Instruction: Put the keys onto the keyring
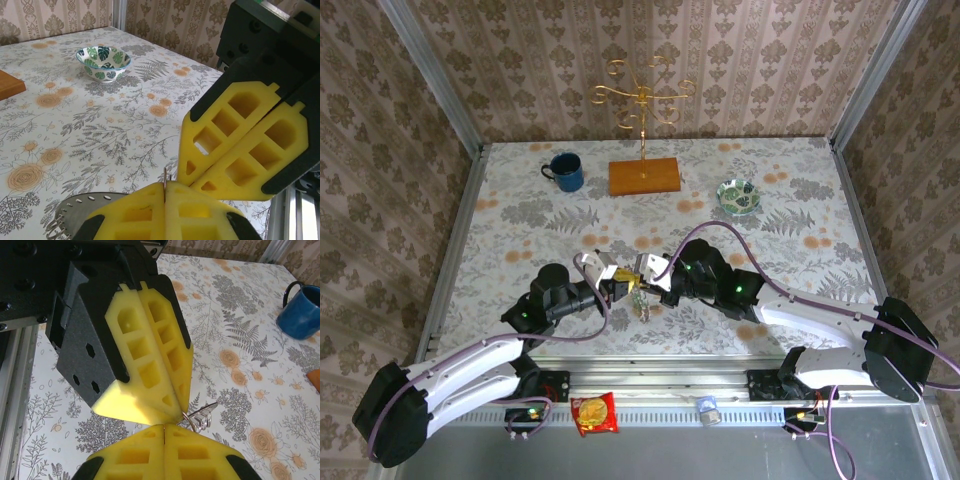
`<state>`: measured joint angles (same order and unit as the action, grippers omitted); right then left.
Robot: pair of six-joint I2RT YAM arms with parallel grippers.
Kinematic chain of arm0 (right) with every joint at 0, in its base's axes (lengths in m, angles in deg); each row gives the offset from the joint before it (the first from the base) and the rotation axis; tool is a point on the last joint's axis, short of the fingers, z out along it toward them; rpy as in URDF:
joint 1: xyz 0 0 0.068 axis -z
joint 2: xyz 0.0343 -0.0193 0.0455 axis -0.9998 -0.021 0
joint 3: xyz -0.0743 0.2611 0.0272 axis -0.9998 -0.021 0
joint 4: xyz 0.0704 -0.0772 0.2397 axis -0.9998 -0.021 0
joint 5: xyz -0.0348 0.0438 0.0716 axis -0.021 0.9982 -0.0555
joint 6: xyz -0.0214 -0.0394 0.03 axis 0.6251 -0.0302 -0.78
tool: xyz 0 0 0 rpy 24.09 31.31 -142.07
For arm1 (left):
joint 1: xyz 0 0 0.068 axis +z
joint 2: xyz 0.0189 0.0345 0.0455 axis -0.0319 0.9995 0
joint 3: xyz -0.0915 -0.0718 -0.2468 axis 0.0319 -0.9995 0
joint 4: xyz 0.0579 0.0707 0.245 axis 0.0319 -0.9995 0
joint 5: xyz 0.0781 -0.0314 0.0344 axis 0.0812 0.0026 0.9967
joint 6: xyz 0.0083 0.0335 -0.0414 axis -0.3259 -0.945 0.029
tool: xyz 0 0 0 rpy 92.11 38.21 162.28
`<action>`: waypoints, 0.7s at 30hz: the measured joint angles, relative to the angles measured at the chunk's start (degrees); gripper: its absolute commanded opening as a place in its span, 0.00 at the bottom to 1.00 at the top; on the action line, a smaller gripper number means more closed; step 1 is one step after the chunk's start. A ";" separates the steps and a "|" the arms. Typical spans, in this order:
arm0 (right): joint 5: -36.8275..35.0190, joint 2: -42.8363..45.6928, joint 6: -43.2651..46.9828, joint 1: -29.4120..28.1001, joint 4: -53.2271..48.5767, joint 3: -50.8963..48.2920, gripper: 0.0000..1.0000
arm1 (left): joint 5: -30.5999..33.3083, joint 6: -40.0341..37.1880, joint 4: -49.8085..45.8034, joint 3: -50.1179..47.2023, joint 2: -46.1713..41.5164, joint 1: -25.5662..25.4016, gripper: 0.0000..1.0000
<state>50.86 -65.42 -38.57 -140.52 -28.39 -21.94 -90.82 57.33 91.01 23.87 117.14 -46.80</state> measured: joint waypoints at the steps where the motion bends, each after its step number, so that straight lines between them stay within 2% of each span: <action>1: 0.02 0.00 0.04 -0.09 -0.04 0.00 0.17 | 0.17 0.00 0.33 -0.11 0.00 0.00 0.00; 13: 1.16 3.30 0.15 -0.76 -1.18 -0.35 0.30 | 1.07 -0.02 2.16 -0.37 0.98 0.00 0.00; 16: 4.04 6.03 -0.61 1.14 -1.57 -0.96 0.30 | 0.72 -0.61 2.75 -0.81 1.31 0.00 0.00; 21: 9.31 8.50 -4.11 7.82 -1.51 -2.19 0.30 | -1.03 -2.82 6.56 -3.02 1.51 -0.02 0.00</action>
<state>60.17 -56.92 -42.68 -132.70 -29.90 -24.12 -91.85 54.51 97.57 20.85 118.65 -46.82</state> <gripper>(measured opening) 0.298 0.056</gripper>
